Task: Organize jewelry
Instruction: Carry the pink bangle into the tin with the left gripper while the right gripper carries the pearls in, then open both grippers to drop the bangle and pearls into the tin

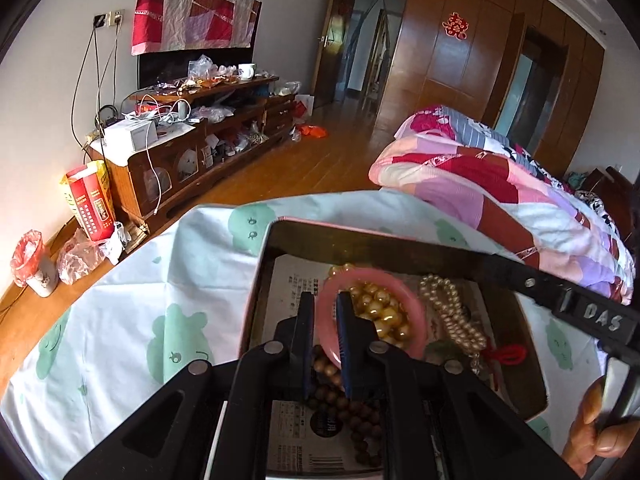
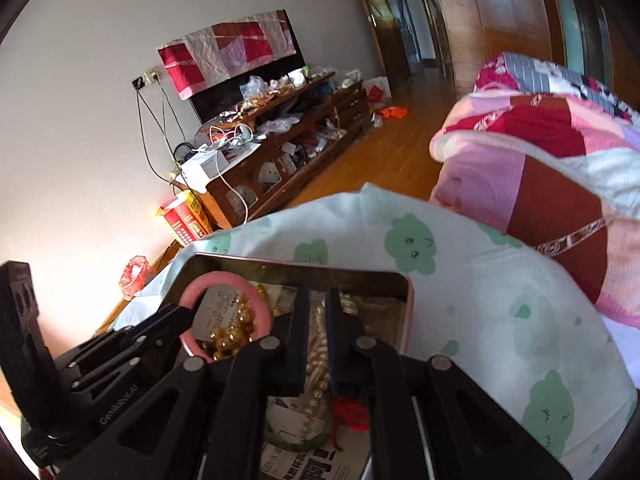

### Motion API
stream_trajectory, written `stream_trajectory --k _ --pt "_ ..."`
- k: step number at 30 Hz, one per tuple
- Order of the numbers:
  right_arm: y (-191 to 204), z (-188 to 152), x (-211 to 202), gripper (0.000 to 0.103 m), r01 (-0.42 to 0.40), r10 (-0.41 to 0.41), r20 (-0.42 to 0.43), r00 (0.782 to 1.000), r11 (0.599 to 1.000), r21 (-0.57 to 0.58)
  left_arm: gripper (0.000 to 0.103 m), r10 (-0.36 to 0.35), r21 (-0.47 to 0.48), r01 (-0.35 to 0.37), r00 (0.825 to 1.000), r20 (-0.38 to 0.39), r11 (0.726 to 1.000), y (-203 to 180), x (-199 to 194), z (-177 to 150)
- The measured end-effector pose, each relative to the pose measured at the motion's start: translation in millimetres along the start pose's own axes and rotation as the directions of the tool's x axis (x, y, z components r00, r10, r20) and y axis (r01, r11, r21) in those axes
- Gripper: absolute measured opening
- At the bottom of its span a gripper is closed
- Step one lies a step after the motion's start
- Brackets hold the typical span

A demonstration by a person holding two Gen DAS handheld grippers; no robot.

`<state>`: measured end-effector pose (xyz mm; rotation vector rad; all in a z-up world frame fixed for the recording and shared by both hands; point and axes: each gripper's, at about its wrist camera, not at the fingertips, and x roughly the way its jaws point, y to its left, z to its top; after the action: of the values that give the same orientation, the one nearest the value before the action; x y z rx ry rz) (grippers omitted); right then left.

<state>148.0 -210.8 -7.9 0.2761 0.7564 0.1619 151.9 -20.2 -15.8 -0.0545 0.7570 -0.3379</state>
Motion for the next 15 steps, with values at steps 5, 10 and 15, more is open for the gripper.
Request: stream_trajectory --k 5,10,15 --pt "-9 -8 -15 0.022 -0.013 0.011 0.032 0.999 0.999 0.046 0.046 -0.012 0.008 0.012 1.000 -0.002 1.000 -3 -2 0" --pt "-9 -17 -43 0.065 -0.013 0.005 0.110 0.994 0.997 0.075 0.050 -0.006 0.024 0.005 0.998 0.056 1.000 -7 -25 -2" --pt "-1 -38 -83 0.071 0.058 -0.066 0.189 0.980 0.997 0.048 0.050 -0.014 0.020 0.013 0.998 0.061 1.000 -7 -43 -17"
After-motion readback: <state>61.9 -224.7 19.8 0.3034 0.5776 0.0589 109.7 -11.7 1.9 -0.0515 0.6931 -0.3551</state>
